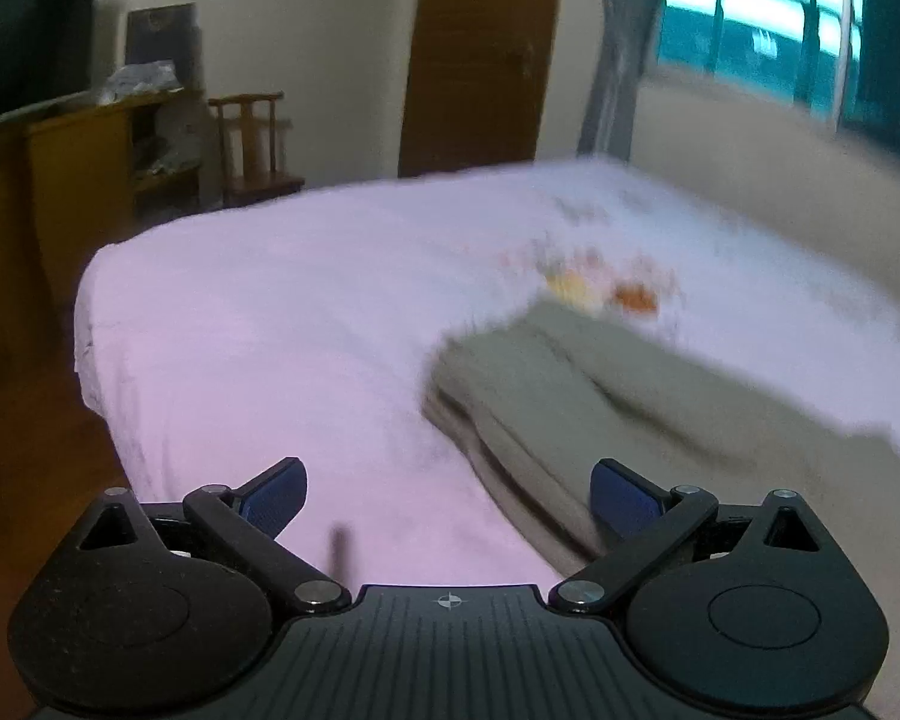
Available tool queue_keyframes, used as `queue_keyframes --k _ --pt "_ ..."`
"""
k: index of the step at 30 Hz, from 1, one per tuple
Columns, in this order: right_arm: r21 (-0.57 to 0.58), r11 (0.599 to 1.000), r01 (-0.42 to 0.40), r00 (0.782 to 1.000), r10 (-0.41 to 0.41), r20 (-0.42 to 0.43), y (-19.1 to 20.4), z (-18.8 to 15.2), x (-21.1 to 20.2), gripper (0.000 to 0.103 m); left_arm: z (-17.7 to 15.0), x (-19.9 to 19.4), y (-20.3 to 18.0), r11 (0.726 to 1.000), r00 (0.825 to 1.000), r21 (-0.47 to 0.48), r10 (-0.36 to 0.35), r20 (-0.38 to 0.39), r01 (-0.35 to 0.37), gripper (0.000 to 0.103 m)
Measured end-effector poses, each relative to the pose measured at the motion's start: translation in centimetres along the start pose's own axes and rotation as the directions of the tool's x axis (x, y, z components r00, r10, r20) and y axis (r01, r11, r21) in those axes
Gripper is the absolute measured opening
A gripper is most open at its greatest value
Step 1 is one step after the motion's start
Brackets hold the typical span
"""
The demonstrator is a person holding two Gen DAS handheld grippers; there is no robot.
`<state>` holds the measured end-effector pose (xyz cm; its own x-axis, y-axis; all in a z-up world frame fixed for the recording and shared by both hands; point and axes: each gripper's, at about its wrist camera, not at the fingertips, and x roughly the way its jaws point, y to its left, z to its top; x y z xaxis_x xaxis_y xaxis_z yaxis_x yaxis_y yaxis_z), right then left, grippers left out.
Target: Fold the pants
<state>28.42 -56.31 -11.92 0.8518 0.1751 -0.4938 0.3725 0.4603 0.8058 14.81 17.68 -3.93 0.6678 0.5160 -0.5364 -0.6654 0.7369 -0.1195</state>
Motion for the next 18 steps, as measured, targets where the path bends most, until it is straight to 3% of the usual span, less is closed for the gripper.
queue_keyframes --k 3,5,6,7,8,9,10,11,12,15,16,18 --pt "0.000 1.000 0.004 1.000 -0.004 0.002 0.0 0.0 0.1 0.009 0.3 -2.2 -0.7 0.985 0.982 0.059 -0.166 0.092 0.161 0.100" --pt "0.002 1.000 0.011 1.000 -0.011 0.005 0.1 -0.1 0.2 0.009 0.5 -2.3 -1.9 0.955 0.950 0.091 -0.291 0.117 0.281 0.101" --pt "0.006 1.000 0.013 1.000 -0.013 0.007 0.1 -0.1 0.2 0.009 0.5 -1.5 -3.0 0.939 0.938 0.115 -0.334 0.089 0.324 0.101" --pt "0.004 1.000 0.015 1.000 -0.015 0.007 0.2 -0.1 0.3 0.009 0.4 0.2 -4.2 0.933 0.941 0.135 -0.339 0.013 0.335 0.101" --pt "0.002 1.000 0.019 1.000 -0.019 0.006 0.2 -0.1 0.3 0.009 -0.1 2.6 -5.1 0.940 0.952 0.150 -0.295 -0.084 0.305 0.101" --pt "0.005 1.000 0.021 1.000 -0.021 0.006 0.2 -0.2 0.2 0.010 -0.7 5.0 -5.9 0.945 0.946 0.168 -0.242 -0.215 0.280 0.100" --pt "0.010 1.000 0.020 1.000 -0.020 0.005 0.2 -0.1 0.2 0.010 -1.3 5.8 -6.6 0.950 0.946 0.185 -0.202 -0.252 0.252 0.099" --pt "0.014 1.000 0.017 1.000 -0.017 0.003 0.2 -0.1 0.1 0.010 -1.3 5.1 -7.1 0.946 0.952 0.184 -0.227 -0.207 0.266 0.099" --pt "0.019 1.000 0.013 1.000 -0.013 0.001 0.2 -0.1 -0.1 0.011 -1.4 4.1 -7.6 0.930 0.942 0.184 -0.288 -0.171 0.317 0.099" --pt "0.032 0.999 0.000 1.000 0.000 -0.004 -0.2 0.1 -0.3 0.011 -2.6 2.4 -9.6 0.910 0.931 0.201 -0.340 -0.136 0.362 0.099" --pt "0.037 0.999 -0.001 1.000 0.001 -0.007 -0.3 0.2 -0.2 0.011 -3.1 2.3 -10.1 0.903 0.925 0.209 -0.350 -0.147 0.375 0.099" --pt "0.045 0.999 0.000 1.000 0.001 -0.009 -0.4 0.1 0.2 0.011 -4.6 2.9 -11.5 0.904 0.935 0.261 -0.293 -0.201 0.339 0.100"
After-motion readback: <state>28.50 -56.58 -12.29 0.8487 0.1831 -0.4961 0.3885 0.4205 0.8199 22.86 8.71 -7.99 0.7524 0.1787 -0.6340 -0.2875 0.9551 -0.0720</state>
